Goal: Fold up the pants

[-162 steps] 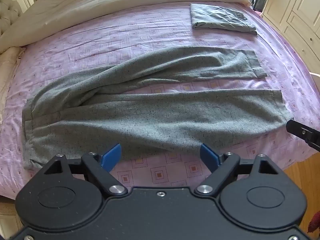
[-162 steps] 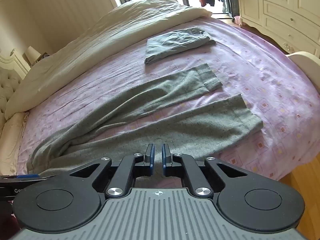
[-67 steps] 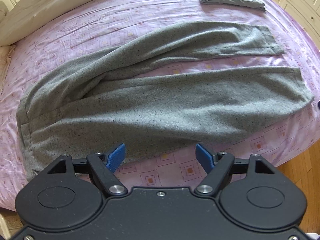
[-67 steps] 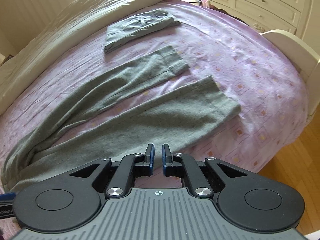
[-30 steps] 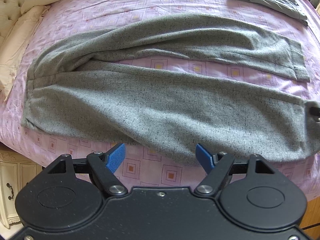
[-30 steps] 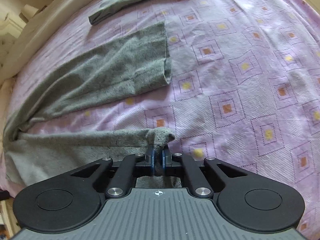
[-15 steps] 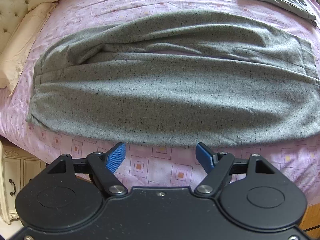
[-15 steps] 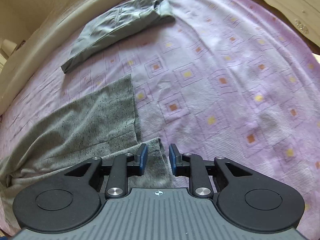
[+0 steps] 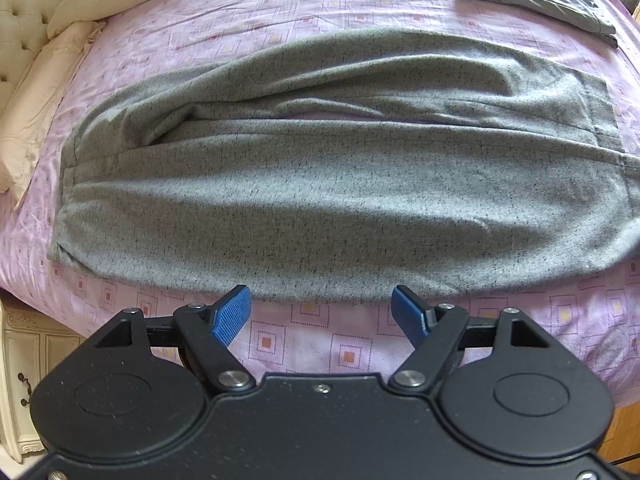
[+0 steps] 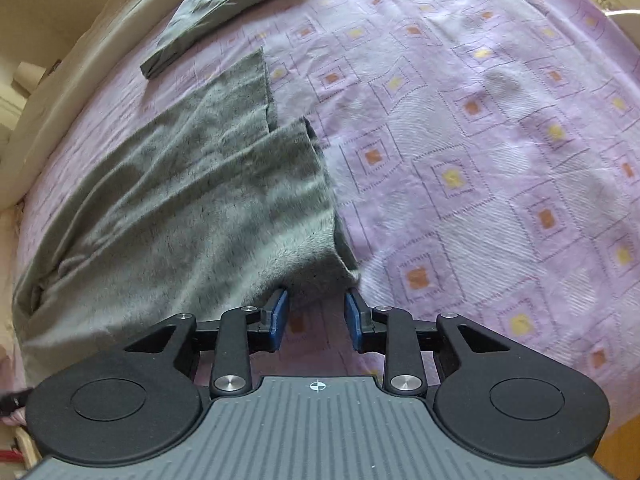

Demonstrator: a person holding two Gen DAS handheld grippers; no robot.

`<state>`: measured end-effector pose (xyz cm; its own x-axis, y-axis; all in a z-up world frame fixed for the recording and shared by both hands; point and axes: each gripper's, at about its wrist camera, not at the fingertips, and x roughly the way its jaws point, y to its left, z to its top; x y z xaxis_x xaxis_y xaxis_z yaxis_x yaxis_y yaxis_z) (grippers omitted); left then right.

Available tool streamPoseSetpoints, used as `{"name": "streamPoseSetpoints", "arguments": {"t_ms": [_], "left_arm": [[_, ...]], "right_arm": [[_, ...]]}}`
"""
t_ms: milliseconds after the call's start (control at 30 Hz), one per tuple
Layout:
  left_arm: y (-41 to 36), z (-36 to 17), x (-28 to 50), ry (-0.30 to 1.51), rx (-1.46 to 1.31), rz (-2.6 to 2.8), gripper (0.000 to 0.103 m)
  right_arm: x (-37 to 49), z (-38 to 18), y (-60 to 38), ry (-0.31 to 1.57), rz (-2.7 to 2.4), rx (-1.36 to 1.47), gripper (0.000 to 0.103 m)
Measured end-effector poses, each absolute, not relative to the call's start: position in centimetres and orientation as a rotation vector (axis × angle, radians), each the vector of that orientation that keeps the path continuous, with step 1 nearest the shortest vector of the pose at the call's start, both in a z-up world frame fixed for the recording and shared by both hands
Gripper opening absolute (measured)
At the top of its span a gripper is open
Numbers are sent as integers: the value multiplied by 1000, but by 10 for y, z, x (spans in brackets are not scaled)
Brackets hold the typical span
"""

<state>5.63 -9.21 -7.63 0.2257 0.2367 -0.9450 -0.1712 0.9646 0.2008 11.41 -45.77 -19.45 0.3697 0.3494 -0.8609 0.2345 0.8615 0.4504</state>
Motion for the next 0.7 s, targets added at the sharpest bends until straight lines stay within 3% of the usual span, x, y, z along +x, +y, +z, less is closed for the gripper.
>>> {"name": "streamPoseSetpoints", "arguments": {"t_ms": [200,267,300,467,600,700], "left_arm": [[-93,-74,51,1307,59,300,78],[-91,-78,50,1320,48,307,78],[-90,-81,49,1328,42,308,78],[-90,-87,48,1335,61,300,78],[-88,-95,51,1344,82,298,78],[-84,-101,51,1355,84,296,78]], "right_arm": [[135,-199,-453,1233,8,590,31],[132,-198,-450,1248,-12,563,19],[130,-196,-448,1248,-16,539,4],[108,-169,-454,1234,-37,480,3],[95,-181,-471,1277,-172,450,0],[87,-184,-491,1255,-147,615,3]]}}
